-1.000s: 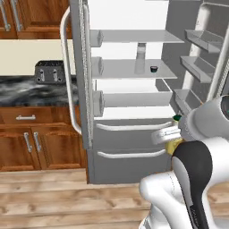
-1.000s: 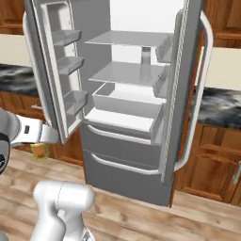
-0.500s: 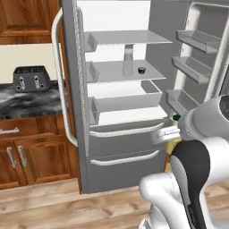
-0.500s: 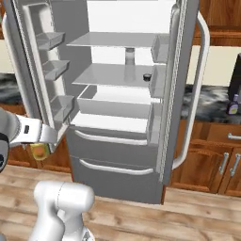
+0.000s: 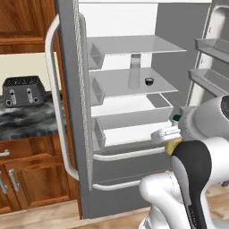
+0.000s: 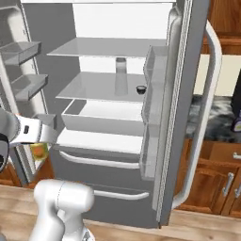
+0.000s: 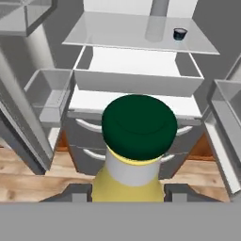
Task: Place the condiment bottle and mustard from the counter to the top shelf of the fridge. If the existing items in the fridge are on the top shelf, move them to other shelves.
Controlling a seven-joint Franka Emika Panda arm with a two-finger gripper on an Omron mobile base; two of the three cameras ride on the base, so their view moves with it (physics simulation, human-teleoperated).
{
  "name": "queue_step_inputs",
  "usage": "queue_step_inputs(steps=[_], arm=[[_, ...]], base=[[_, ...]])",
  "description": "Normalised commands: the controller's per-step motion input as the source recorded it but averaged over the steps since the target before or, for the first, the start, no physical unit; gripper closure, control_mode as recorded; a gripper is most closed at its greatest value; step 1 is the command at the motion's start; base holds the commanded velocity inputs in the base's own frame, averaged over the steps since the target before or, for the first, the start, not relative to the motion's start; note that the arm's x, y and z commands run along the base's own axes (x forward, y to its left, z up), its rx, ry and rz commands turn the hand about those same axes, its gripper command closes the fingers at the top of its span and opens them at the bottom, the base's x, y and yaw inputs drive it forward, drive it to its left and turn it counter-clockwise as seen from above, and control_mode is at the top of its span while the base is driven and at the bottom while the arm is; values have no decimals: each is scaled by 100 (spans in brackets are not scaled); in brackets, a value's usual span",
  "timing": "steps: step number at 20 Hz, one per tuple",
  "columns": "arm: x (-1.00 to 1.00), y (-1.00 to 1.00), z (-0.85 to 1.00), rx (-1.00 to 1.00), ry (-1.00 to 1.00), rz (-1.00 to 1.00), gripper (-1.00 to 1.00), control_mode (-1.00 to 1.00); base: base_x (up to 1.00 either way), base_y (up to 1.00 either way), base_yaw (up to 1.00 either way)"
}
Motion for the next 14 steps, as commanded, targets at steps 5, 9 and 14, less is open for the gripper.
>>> queue_step_inputs(steps=[5,9,14], arm=[[0,0,0,0,0,0,100,100],[0,0,0,0,0,0,100,100],[20,3,60,-4,-1,0,100,-100]], base=[[94,0,-5],[77,4,-2],[22,5,0]])
